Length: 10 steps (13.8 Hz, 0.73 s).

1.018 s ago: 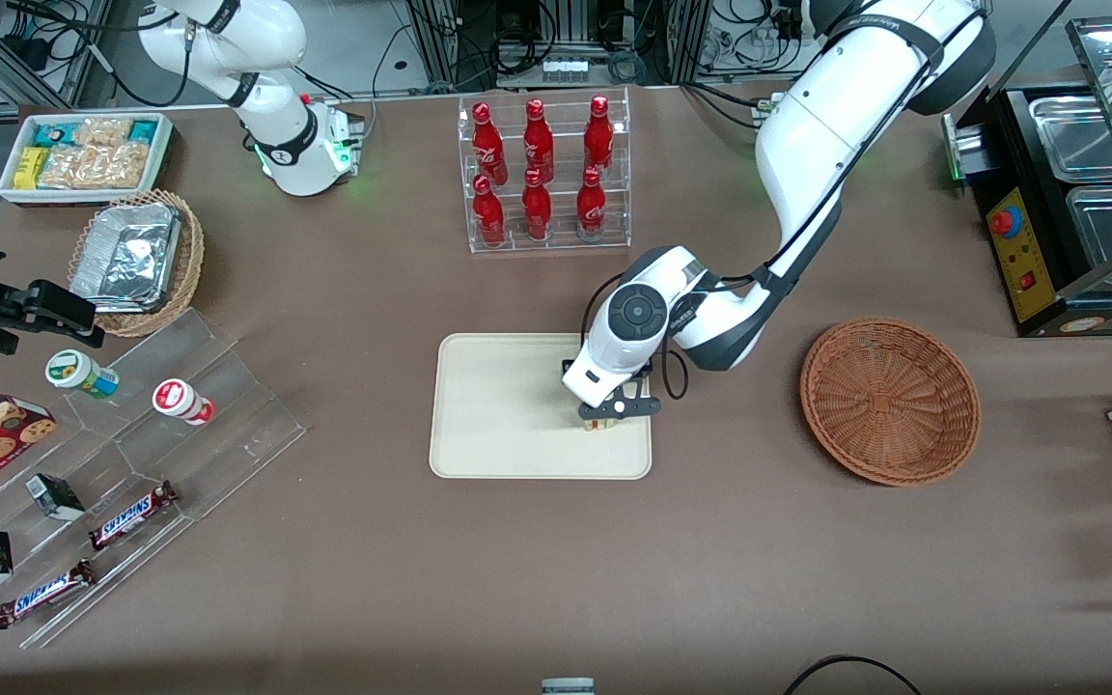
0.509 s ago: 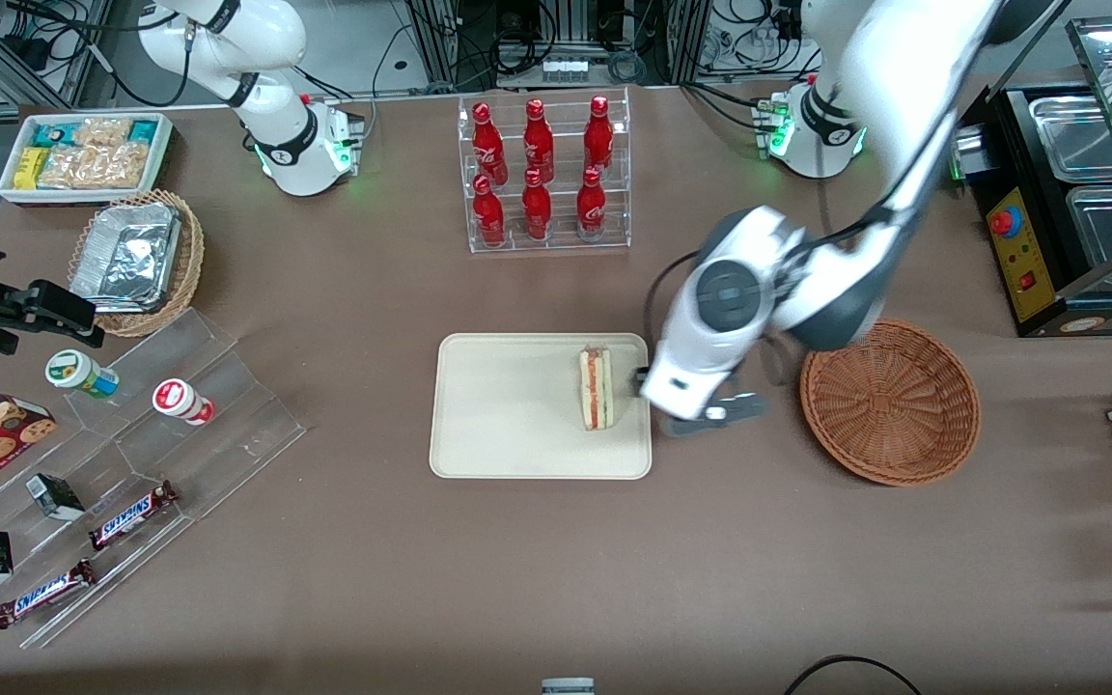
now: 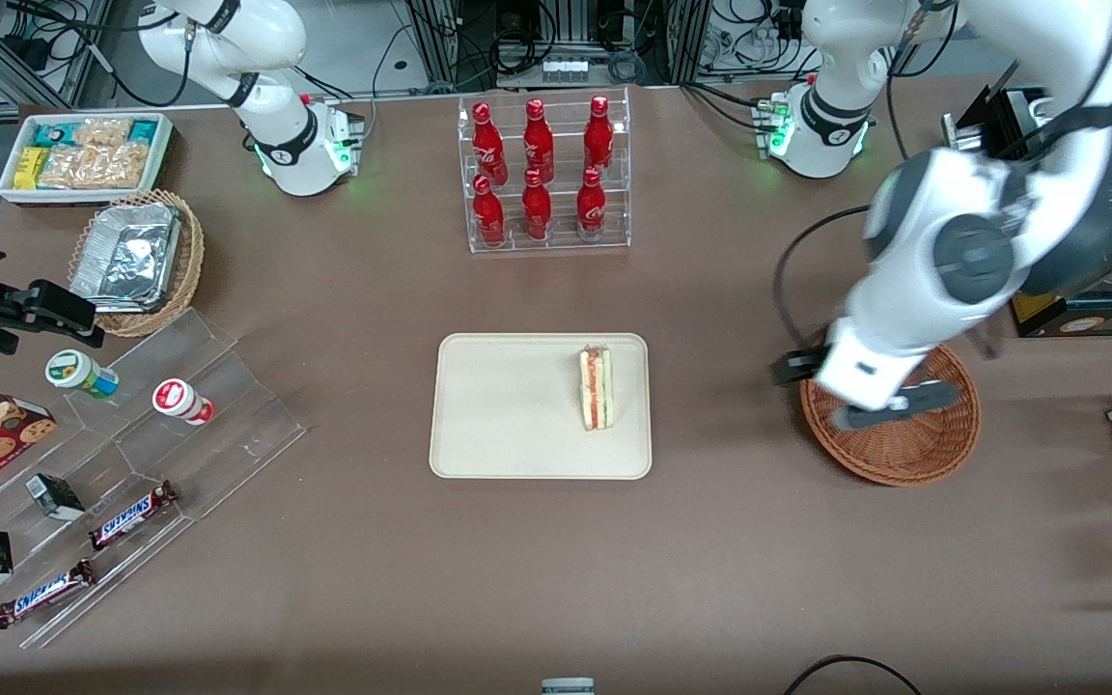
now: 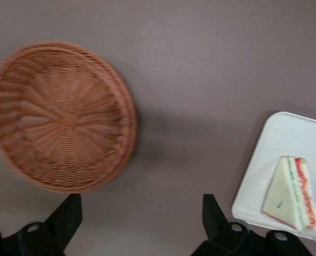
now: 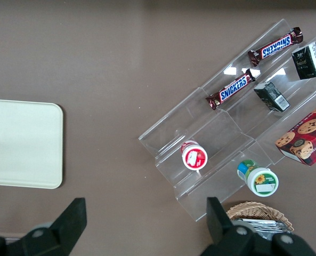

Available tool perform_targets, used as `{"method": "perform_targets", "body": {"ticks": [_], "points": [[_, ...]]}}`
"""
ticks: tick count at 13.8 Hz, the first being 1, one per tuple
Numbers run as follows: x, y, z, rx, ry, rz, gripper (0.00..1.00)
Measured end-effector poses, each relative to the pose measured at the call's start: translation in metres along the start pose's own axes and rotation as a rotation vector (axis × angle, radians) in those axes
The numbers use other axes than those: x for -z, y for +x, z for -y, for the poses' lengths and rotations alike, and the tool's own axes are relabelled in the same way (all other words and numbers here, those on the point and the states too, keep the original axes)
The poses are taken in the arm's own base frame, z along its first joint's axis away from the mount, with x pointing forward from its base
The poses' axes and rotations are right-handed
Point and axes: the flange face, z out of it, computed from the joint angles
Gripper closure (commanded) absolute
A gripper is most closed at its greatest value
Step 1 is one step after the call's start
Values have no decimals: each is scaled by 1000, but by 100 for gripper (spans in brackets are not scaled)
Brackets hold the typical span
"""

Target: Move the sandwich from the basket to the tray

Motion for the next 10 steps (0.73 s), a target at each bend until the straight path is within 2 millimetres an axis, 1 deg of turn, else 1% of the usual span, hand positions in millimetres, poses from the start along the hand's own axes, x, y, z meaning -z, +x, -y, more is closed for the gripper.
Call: {"method": "perform_targets", "body": {"ticks": [1, 2, 5, 7, 10], "points": [[11, 2, 17, 14, 2, -9, 0], [19, 2, 27, 25, 3, -20, 0], [30, 0, 42, 24, 11, -32, 0], [35, 1, 53, -43, 19, -29, 0], [49, -1, 78, -125, 34, -21, 0]]}}
